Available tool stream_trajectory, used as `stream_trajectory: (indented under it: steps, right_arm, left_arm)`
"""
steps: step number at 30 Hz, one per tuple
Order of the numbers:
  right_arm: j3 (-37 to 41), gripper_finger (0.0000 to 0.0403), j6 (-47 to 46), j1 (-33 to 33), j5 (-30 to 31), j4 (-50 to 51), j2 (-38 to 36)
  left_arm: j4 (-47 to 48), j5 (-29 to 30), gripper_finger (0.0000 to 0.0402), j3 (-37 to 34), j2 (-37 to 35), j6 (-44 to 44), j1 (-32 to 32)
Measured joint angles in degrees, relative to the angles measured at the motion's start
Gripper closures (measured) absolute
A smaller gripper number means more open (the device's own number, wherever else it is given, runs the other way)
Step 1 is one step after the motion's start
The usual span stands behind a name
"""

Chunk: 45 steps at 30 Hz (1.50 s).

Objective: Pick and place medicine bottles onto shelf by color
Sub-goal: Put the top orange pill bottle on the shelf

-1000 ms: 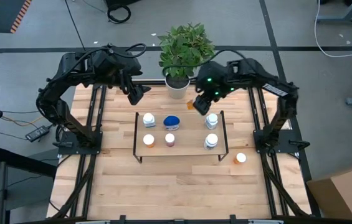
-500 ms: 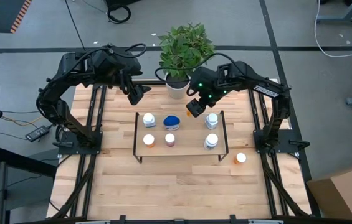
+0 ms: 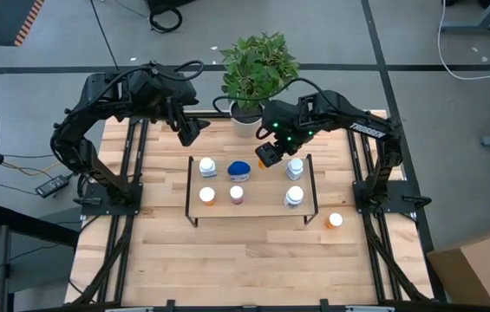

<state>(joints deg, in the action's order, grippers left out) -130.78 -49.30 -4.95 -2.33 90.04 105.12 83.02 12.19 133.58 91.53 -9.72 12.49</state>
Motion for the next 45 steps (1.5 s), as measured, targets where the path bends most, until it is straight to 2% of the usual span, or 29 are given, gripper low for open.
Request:
stream_trajectory:
  steps: [8, 18, 30, 37, 45]
  right_arm:
    - [0.4, 0.0184, -1.9, 0.7, 0.5, 0.0, 0.0]
    - [6.2, 0.0184, -1.5, -0.3, -0.3, 0.0, 0.0]
    - [7.3, 0.0184, -0.2, -1.4, 1.1, -1.2, -0.1]
    - [12.8, 0.0184, 0.4, -2.4, -1.8, -2.6, 0.0]
    - [13.4, 0.0183, -0.5, -2.3, -2.5, -4.8, 0.0]
  left_arm:
    - [0.0, 0.0, 0.0047, 0.0, 0.0, 0.0, 0.0]
    - [0.0, 0.0, 0.0047, 0.0, 0.0, 0.0, 0.0]
    - [0.0, 0.0, 0.0047, 0.0, 0.0, 0.0, 0.0]
    - [0.0, 0.0, 0.0047, 0.0, 0.0, 0.0, 0.0]
    - [0.0, 0.0, 0.0047, 0.0, 0.0, 0.0, -1.3]
